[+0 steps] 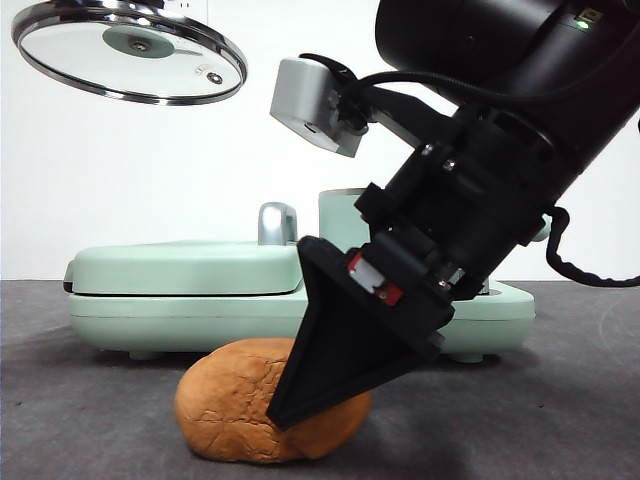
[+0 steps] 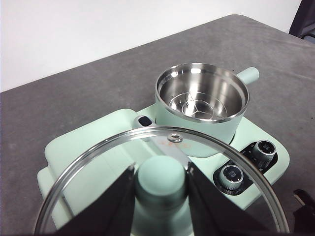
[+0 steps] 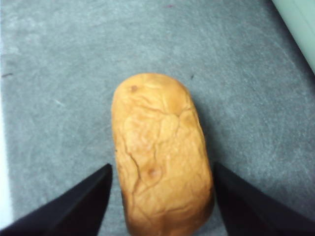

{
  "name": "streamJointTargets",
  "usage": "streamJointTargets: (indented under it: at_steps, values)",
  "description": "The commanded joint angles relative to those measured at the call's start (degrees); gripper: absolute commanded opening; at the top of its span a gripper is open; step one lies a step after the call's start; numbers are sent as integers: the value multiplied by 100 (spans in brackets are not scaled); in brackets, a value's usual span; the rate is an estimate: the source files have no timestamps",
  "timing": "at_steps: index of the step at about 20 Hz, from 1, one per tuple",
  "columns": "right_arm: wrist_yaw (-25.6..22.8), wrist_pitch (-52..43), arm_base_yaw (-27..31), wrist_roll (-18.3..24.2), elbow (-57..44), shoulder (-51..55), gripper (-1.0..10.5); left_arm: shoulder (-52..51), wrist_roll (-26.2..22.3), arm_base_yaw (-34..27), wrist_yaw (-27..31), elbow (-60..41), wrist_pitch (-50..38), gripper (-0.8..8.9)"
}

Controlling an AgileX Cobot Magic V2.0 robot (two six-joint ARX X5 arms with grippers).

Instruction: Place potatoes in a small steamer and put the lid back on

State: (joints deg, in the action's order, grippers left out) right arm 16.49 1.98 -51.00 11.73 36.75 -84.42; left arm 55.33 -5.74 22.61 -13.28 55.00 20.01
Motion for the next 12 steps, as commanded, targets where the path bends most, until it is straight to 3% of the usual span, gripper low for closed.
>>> streamJointTargets:
  at_steps: [1, 4, 8, 12]
  values:
    - [188, -7, -72, -348, 94, -33, 283, -17, 20, 0, -2, 74, -157, 14]
    - [391, 227, -72, -691, 157, 310, 283, -17, 22, -55, -2, 74, -155, 14]
    - [306, 822, -44, -1172, 205, 1228, 274, -17, 20, -96, -2, 74, -155, 14]
    - [111, 1134, -46, -1047, 240, 1832, 314, -17, 20, -96, -2, 74, -157, 14]
